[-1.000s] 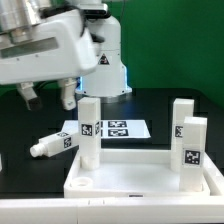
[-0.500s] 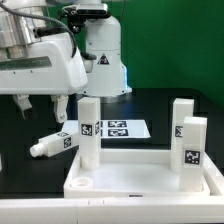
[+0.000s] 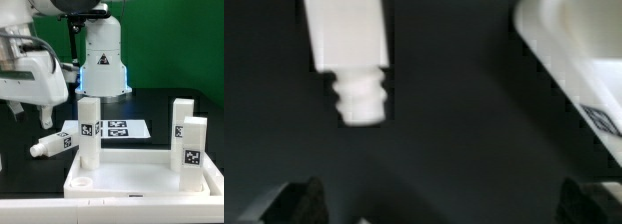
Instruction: Assemble desk
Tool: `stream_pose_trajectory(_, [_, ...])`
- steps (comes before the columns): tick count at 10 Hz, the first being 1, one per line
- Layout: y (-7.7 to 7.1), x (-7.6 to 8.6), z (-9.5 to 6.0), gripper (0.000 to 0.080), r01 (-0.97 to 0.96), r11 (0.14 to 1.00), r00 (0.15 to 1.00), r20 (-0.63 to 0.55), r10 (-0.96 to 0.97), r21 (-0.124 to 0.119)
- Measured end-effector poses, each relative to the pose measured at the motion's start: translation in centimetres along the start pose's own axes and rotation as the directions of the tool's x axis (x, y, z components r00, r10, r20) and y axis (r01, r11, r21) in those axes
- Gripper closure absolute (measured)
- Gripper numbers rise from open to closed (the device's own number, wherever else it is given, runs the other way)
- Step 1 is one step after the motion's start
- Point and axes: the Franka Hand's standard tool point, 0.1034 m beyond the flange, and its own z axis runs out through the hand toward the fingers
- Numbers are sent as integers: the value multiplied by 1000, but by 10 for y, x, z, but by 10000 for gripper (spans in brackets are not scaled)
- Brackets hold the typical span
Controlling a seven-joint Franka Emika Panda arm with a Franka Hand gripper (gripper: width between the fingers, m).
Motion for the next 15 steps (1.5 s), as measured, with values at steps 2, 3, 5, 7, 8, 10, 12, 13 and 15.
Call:
stream_pose_trajectory(2, [0,1,0,150,0,1000,1000,-2,0,0])
stream_pose_trajectory(3, [1,1,0,150,22,1000,1000,-3,-22,-1])
stream_pose_trajectory(5, [18,-7,7,150,204,979,978,-45,-205,-29])
stream_pose_trajectory(7, [24,-10,11,150,203,978,978,-50,-205,-40])
stream_pose_trajectory(8, [24,-10,12,150,203,978,978,-50,-205,-41])
stream_pose_trajectory(10, [27,-10,14,150,193,980,979,-54,-195,-42])
stream_pose_trajectory(12, [45,-21,33,150,170,983,983,-52,-174,-74])
stream_pose_trajectory(13, [51,-24,41,150,167,981,983,-64,-174,-94])
stream_pose_trajectory(15, [54,-36,56,150,172,979,983,-52,-179,-114])
